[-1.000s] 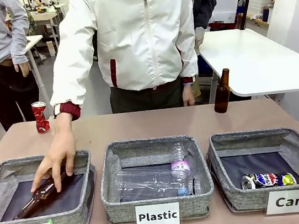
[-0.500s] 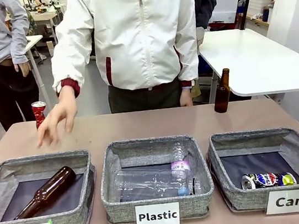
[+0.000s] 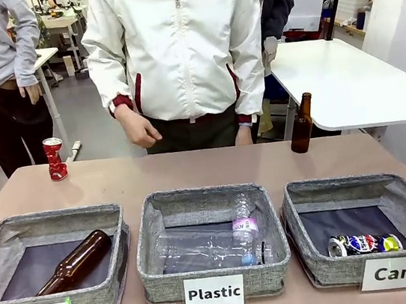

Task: Sort the can waste into the basket.
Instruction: Pick up the can waste from the table and place it in the right Fabric basket.

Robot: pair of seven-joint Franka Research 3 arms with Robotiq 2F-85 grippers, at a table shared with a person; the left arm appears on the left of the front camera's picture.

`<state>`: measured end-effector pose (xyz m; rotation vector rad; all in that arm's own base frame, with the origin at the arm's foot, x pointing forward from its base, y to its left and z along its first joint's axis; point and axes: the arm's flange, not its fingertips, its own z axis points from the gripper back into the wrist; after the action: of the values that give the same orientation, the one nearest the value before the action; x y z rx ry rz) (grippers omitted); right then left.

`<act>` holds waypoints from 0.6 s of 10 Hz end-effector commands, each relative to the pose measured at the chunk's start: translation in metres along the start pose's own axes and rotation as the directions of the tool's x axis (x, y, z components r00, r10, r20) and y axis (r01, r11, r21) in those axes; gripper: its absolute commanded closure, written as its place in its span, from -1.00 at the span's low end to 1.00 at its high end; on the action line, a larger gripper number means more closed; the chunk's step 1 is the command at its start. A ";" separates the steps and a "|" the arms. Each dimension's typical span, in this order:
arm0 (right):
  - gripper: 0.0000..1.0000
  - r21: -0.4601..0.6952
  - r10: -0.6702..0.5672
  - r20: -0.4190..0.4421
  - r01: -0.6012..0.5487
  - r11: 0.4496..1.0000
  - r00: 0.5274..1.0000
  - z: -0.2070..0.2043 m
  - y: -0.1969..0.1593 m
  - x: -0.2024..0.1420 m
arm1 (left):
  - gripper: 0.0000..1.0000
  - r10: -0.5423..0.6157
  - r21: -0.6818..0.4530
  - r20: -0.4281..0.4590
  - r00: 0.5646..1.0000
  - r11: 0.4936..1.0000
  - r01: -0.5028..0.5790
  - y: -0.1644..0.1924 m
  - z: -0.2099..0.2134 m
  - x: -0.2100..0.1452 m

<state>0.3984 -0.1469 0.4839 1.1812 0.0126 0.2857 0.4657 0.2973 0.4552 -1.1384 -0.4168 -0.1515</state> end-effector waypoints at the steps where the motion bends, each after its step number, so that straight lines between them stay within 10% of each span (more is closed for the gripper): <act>1: -1.00 -0.014 0.019 -0.005 -0.019 1.000 1.000 0.002 0.000 -0.001 | -1.00 0.017 0.136 -0.030 0.999 0.991 -0.013 0.022 -0.060 0.026; 4: -1.00 -0.014 0.019 -0.005 -0.019 1.000 1.000 0.002 0.000 -0.001 | -1.00 -0.243 0.377 0.070 0.967 0.904 0.200 0.066 -0.134 0.058; 6: -1.00 -0.014 0.019 -0.005 -0.019 1.000 1.000 0.002 0.000 -0.001 | -1.00 -0.511 0.402 0.061 0.857 0.799 0.448 0.075 -0.162 0.057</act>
<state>0.3984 -0.1470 0.4837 1.1813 0.0127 0.2855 0.5968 0.1953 0.3644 -0.6517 -0.7076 -0.3168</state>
